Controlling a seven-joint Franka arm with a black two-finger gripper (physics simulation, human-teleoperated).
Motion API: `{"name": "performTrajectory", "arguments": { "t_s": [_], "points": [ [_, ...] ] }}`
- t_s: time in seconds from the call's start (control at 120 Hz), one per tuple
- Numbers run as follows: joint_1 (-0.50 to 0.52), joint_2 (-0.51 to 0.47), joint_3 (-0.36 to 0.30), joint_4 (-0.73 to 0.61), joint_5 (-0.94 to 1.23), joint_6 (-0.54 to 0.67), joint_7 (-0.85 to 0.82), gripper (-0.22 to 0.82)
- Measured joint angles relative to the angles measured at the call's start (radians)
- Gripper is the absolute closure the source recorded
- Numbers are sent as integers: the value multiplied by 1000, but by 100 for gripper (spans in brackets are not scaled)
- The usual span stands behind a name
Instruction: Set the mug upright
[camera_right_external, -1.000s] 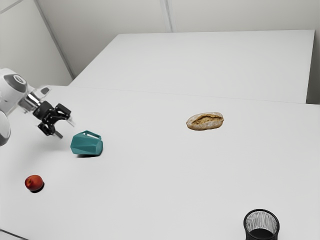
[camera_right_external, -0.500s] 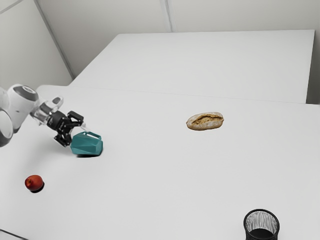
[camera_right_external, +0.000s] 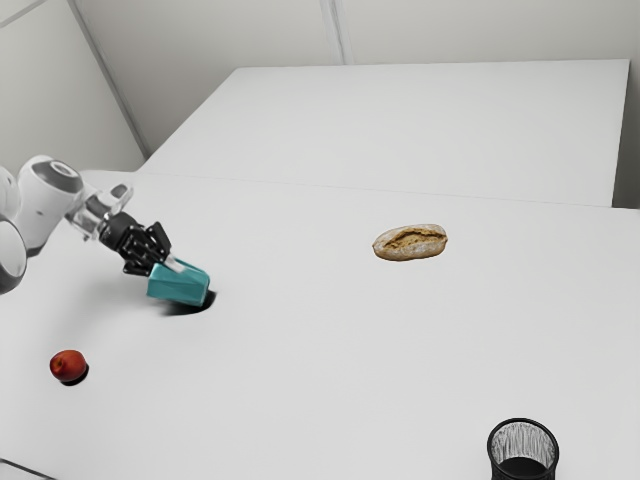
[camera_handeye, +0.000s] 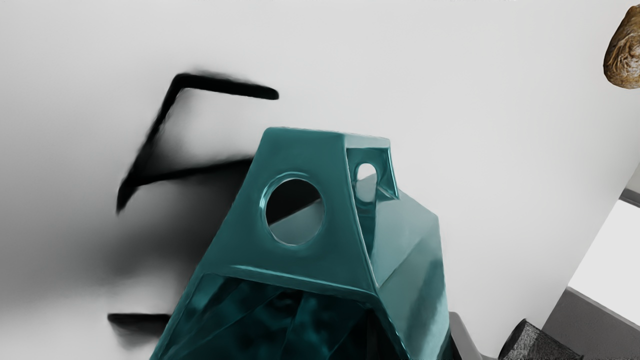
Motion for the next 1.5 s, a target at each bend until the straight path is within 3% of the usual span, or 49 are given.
{"name": "performTrajectory", "arguments": {
  "t_s": [0.358, 0.925, 1.5],
  "points": [
    [-31, -68, -69, -2, 103, 67, -27, 76],
    [-130, -272, -273, -165, 739, 444, -287, 77],
    [-141, -333, -396, -299, 810, 523, -631, 77]
  ]
}}
